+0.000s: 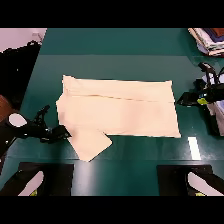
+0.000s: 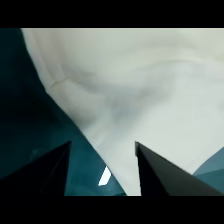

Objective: Fold the shirts.

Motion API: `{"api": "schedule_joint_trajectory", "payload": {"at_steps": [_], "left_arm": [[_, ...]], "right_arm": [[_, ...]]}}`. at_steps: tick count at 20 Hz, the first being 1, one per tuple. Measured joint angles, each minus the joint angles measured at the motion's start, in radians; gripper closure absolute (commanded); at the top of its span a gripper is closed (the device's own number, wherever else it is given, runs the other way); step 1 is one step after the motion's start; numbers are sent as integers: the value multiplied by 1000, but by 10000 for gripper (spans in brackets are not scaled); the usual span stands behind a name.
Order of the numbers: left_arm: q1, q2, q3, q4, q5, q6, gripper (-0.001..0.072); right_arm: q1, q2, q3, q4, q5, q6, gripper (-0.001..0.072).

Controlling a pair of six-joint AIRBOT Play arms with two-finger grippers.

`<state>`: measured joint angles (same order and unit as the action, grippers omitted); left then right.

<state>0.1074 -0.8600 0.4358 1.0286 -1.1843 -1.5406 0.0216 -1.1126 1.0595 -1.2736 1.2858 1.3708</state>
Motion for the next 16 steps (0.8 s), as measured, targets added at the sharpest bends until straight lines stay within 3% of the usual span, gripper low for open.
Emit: {"api": "schedule_joint_trajectory", "payload": {"at_steps": [8,9,10,16], "left_arm": [[1,7,-61,-71,100,35,231],[0,7,-66,-89,107,47,312],[0,6,-71,-95,115,55,663],[-1,6,-50,-177,88,130,685]], "right_arm": [[0,8,-1,84,-1,14,263],[0,8,-1,87,1,14,263],[-1,8,-1,88,11,15,263],[-88,8,-2,72,126,16,263]]}}
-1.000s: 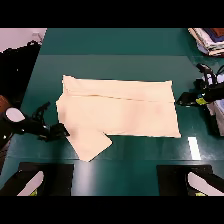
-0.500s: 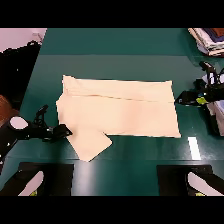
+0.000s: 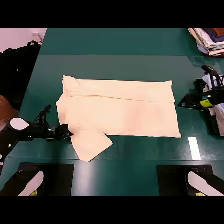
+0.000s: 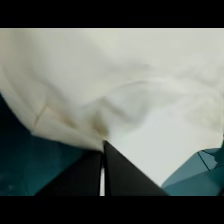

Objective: Fold the shirts.

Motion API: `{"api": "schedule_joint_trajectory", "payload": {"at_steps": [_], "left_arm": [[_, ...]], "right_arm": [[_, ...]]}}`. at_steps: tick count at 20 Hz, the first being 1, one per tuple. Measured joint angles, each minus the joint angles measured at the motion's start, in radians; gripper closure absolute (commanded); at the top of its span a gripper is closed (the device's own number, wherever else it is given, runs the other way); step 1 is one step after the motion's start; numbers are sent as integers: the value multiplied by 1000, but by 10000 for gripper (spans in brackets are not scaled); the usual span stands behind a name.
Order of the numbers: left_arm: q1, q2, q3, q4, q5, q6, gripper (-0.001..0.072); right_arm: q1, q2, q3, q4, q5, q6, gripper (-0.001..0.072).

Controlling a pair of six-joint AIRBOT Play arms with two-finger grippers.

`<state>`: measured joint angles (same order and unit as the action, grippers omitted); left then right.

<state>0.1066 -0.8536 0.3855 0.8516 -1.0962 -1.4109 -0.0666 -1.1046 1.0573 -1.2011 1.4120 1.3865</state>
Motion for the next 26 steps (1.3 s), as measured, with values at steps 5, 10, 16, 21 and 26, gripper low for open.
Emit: {"api": "schedule_joint_trajectory", "payload": {"at_steps": [5,10,16,21,26], "left_arm": [[0,0,63,-16,-34,41,685],[0,0,86,-21,-37,53,685],[0,0,91,-23,-37,56,685],[0,0,94,-15,-42,60,687],[0,4,174,81,-155,63,688]], "right_arm": [[-195,11,-101,-4,74,0,200],[-349,16,-329,35,51,1,212],[-320,17,-486,95,-64,1,281],[-219,18,-511,105,-158,7,663],[-145,22,-476,63,-145,7,693]]}}
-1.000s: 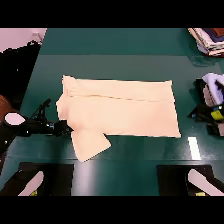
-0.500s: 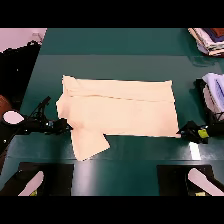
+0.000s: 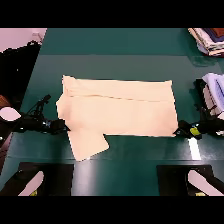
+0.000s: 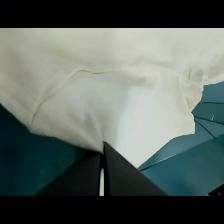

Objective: Fold the shirts.

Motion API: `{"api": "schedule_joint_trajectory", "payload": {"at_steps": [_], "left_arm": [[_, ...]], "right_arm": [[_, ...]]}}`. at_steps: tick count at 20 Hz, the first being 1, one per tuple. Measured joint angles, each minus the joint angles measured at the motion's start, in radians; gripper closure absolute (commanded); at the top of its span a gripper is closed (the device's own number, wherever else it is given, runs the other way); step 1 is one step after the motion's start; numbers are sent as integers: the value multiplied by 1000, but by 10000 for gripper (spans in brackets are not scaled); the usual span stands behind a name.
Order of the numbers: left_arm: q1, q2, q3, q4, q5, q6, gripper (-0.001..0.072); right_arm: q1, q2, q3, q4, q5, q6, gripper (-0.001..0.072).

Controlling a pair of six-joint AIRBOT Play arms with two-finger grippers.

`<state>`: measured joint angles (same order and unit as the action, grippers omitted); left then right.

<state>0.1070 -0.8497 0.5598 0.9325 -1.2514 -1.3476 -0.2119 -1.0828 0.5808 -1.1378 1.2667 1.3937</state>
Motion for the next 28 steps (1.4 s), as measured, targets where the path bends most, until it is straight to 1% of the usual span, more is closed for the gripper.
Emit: {"api": "schedule_joint_trajectory", "payload": {"at_steps": [3,5,7,9,10,12,14,17,21,25,26,27,28], "left_arm": [[0,24,49,34,-79,-2,688],[0,79,65,54,-117,-22,688],[0,151,77,76,-183,-60,686],[0,208,103,86,-280,-101,686],[0,229,126,89,-328,-120,686],[0,246,177,94,-372,-141,687],[0,227,225,95,-346,-146,686],[0,124,272,91,-233,-119,686],[-1,-116,334,57,-57,-47,685],[0,-362,428,43,58,-7,684],[0,-410,451,43,79,-2,684],[0,-450,471,40,99,2,681],[0,-476,485,39,114,4,504]], "right_arm": [[27,59,45,-69,75,1,693],[36,131,66,-116,139,0,693],[39,216,77,-169,210,0,693],[41,299,90,-214,278,8,693],[42,332,102,-230,301,11,693],[43,363,142,-244,318,16,693],[43,340,199,-254,316,19,693],[43,221,291,-248,276,21,693],[45,-24,422,-159,192,19,692],[71,-244,555,-53,114,17,691],[84,-288,587,-39,103,16,672],[100,-333,625,-26,92,16,537],[114,-373,658,-17,85,16,377]]}}
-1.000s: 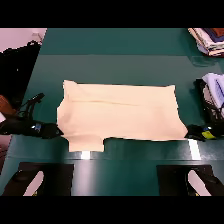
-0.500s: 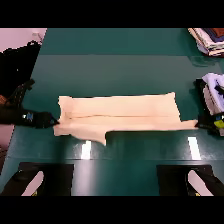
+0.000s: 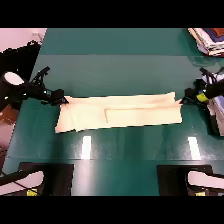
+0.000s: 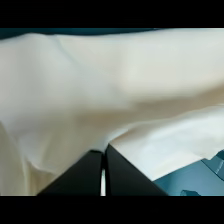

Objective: Fold the shirts.

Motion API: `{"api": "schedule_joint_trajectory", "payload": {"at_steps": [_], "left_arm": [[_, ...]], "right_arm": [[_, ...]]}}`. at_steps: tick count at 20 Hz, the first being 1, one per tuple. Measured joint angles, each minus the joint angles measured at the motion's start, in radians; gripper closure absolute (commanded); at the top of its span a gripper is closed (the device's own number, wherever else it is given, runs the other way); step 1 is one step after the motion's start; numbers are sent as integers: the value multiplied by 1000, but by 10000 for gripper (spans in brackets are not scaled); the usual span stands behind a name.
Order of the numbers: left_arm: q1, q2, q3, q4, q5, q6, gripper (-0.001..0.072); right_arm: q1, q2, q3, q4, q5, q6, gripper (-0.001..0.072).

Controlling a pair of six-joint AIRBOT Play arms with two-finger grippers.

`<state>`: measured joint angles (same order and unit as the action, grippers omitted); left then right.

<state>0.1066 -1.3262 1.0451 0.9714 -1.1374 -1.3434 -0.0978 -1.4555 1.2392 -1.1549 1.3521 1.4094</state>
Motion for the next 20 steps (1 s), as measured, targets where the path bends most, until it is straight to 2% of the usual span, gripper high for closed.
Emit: {"api": "schedule_joint_trajectory", "payload": {"at_steps": [1,2,4,5,7,8,9,10,11,12,16,20], "left_arm": [[0,-21,14,-1,19,3,220],[1,-35,26,-2,30,3,118],[1,-53,55,-3,34,6,118],[1,-59,74,-4,26,6,132],[1,-63,106,-10,-10,6,564],[1,-63,117,-21,-30,6,685],[1,-63,125,-39,-48,8,684],[0,-62,130,-62,-61,15,684],[-3,-61,134,-87,-71,22,685],[-12,-62,137,-105,-75,26,685],[-118,-62,143,-152,-57,37,685],[-272,-67,144,-169,45,34,685]], "right_arm": [[14,-38,37,6,-3,-1,341],[25,-70,70,15,-6,-1,340],[37,-119,130,24,-9,-1,340],[38,-133,154,27,-9,-3,340],[25,-145,175,34,7,-17,341],[11,-143,172,34,15,-25,340],[-8,-135,156,33,22,-34,340],[-28,-123,136,34,30,-46,287],[-51,-112,108,36,33,-63,175],[-74,-101,78,35,40,-79,151],[-150,-81,-51,40,43,-137,154],[-171,-87,-153,135,6,-201,163]]}}
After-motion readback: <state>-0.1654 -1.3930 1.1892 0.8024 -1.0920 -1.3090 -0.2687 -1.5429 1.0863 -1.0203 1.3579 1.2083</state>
